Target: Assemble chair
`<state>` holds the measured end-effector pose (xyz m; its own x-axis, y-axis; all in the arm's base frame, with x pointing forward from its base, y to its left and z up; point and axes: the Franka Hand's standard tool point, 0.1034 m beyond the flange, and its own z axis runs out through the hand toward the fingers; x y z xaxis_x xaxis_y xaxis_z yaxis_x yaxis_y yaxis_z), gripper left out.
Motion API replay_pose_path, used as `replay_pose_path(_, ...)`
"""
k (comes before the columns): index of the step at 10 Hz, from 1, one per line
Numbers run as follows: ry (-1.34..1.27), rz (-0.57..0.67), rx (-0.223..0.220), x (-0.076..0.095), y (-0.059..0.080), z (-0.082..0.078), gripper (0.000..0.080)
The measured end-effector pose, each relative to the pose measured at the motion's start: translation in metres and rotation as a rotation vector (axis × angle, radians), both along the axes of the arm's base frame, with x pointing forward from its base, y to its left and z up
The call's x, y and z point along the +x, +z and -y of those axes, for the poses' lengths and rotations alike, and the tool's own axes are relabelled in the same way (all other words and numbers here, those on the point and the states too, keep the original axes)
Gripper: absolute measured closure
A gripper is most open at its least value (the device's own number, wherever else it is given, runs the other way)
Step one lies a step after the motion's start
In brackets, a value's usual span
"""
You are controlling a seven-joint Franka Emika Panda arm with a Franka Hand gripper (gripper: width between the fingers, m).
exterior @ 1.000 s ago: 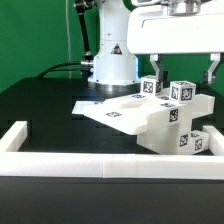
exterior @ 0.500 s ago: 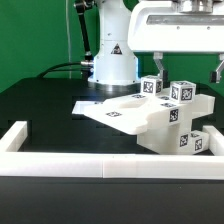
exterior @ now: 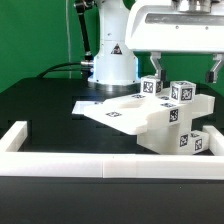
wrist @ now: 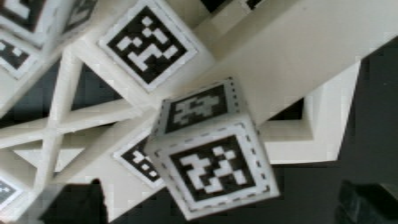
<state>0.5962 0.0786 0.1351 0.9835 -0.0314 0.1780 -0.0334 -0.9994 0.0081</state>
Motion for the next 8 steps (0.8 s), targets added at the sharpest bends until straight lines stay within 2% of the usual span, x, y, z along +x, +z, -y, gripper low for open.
replay_pose_path(4, 0.004, -0.143, 0.011, -0.0044, 0.0042, 0.0010, 0.0150)
replay_pose_path(8, 0.026, -0.114, 0.002, 0.0001, 0.0002, 0.0031, 0.0150)
